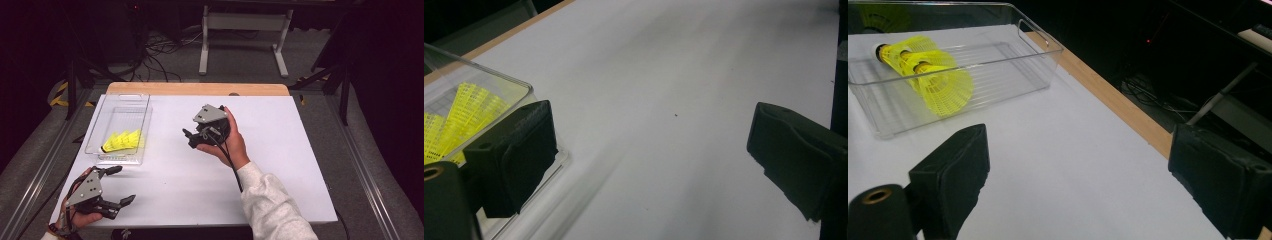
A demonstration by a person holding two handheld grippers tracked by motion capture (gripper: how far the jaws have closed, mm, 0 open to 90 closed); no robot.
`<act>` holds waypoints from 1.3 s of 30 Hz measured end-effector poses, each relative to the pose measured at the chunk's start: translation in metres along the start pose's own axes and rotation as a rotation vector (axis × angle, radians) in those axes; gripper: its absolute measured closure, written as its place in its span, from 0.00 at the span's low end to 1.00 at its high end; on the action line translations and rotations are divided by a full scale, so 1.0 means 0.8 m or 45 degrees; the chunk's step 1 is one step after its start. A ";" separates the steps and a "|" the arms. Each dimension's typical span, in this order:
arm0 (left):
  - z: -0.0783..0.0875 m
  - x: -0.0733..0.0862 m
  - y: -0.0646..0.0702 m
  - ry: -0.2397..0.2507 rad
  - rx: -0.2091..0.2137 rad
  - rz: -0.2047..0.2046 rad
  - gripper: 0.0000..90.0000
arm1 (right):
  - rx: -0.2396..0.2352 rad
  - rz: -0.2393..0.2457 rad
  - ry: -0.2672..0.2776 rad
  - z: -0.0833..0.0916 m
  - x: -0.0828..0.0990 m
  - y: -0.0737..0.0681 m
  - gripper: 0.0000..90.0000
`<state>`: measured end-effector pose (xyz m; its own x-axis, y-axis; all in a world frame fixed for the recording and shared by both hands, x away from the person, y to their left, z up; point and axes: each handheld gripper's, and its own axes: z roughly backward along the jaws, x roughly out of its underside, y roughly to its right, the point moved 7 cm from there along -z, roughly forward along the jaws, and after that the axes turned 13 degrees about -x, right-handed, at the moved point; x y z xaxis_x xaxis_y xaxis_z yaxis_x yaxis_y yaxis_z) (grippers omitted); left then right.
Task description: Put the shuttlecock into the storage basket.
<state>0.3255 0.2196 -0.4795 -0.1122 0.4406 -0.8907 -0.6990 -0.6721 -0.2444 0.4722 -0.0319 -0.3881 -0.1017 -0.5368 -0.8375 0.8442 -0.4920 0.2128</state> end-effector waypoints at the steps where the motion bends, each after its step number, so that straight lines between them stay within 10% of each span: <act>1: 0.000 0.000 0.000 0.000 0.000 0.000 0.07 | 0.000 0.000 0.000 0.000 0.000 0.000 0.12; 39: -0.001 0.001 -0.001 -0.013 -0.010 -0.014 0.07 | 0.079 0.050 -0.057 0.058 0.042 0.014 0.12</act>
<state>0.3267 0.2202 -0.4803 -0.1117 0.4544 -0.8838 -0.6944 -0.6718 -0.2576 0.4535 -0.0871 -0.3904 -0.0941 -0.5859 -0.8049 0.8138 -0.5110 0.2768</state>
